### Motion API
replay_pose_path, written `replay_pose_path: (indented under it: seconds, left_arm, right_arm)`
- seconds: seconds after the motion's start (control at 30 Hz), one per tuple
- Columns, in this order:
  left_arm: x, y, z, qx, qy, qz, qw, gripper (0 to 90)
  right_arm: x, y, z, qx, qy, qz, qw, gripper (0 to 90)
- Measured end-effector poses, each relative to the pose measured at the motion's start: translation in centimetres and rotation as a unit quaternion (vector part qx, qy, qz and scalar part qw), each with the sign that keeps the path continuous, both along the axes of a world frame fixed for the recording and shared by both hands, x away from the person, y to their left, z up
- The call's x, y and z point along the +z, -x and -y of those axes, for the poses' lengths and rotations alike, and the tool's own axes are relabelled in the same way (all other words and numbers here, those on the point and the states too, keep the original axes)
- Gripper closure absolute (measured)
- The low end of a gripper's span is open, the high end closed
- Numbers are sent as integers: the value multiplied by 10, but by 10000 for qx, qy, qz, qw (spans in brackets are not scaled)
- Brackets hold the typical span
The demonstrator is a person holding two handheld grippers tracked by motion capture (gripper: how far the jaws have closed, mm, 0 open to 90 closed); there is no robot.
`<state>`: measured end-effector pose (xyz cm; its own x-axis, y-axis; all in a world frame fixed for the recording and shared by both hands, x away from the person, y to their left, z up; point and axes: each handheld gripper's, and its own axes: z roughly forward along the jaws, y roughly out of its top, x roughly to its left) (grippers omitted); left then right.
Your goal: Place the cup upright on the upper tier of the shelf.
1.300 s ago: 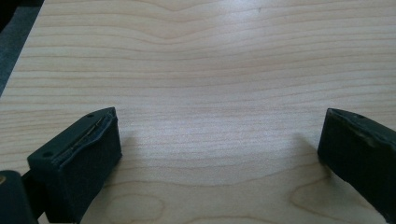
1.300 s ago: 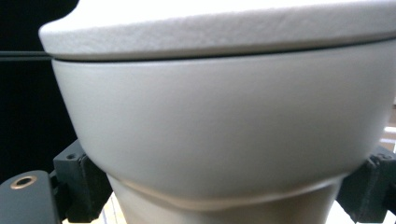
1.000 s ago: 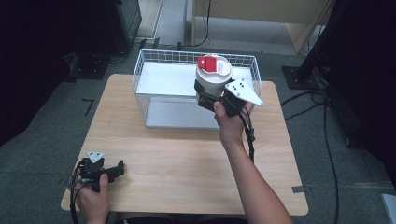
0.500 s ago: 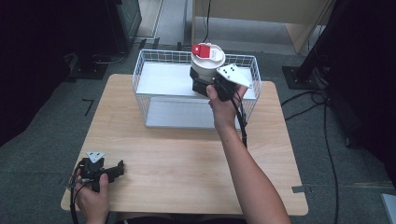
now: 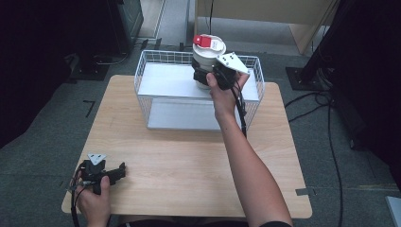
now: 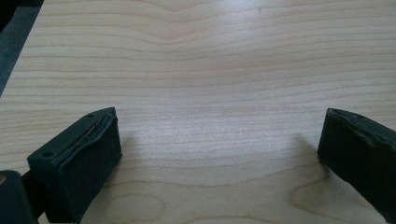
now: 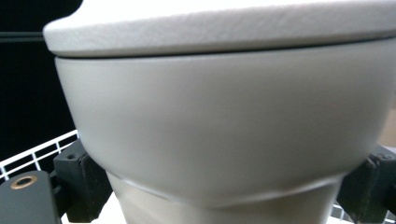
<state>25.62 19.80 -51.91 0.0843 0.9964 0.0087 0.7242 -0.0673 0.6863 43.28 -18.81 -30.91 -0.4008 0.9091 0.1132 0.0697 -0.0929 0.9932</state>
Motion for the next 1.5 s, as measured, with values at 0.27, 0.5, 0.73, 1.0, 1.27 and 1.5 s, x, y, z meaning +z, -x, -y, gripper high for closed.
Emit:
replay_pose_path:
  seconds: [0.27,0.5,0.73,1.0,1.27,1.5]
  left_arm:
    - [0,0,0,0,-2,3,10000,0]
    - [0,0,0,0,-3,2,10000,0]
    - [0,0,0,-1,-2,0,10000,0]
    - [0,-1,0,-14,-8,1,10000,0]
    - [0,-1,0,-19,-9,-3,10000,0]
    - [0,-1,0,-23,-14,-7,10000,0]
  right_arm:
    - [-8,-8,-1,-27,-10,-110,9999,92]
    - [-10,-9,0,1,-22,-115,9999,91]
    - [-9,-8,1,80,-142,-225,9996,6]
    - [-10,-4,7,52,-113,-360,9993,0]
    - [-21,4,15,54,7,-442,9990,0]
    - [-30,13,20,55,30,-493,9988,0]
